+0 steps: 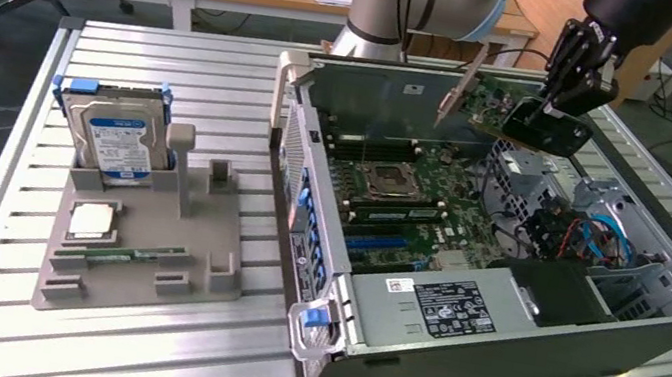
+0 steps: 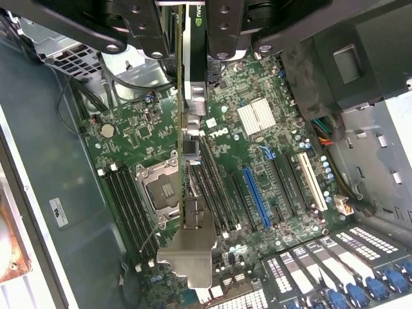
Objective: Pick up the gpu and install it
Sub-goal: 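Insert the gpu into the slot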
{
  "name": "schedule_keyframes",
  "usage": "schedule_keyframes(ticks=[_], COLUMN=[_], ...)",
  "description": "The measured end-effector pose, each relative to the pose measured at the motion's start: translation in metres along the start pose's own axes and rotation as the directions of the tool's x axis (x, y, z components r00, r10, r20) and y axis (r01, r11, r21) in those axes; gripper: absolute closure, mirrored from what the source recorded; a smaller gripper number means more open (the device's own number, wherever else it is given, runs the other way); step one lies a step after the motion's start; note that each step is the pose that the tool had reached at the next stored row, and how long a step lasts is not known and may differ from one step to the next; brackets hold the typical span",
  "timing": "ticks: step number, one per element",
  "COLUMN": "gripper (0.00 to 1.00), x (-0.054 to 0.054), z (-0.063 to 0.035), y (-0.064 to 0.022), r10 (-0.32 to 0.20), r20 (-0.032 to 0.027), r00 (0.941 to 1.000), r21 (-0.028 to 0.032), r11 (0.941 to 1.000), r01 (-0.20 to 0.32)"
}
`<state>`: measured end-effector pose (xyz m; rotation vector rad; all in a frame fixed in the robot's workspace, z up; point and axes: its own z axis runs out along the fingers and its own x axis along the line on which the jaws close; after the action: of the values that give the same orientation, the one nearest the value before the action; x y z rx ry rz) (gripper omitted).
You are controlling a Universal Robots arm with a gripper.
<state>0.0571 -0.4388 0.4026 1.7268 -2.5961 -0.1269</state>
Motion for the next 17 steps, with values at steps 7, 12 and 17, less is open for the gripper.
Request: schedule_keyframes(ticks=[7,12,17], gripper=[0.73,0.73,0.73], x=[0.0001,0.0000,0.0000], z=[0.0000,0.0003,0.0005], y=[0.0001,0.0000,-0.0001], r10=[-0.028,-0.064,-0.120], r20=[0.0004,0.0047,0.0038], r00=[0.9996,0.9980,0.9928], r21=[0.0057,0.0238,0.0316], r11=[0.9996,0.9977,0.9923], r01=[0.028,0.063,0.120])
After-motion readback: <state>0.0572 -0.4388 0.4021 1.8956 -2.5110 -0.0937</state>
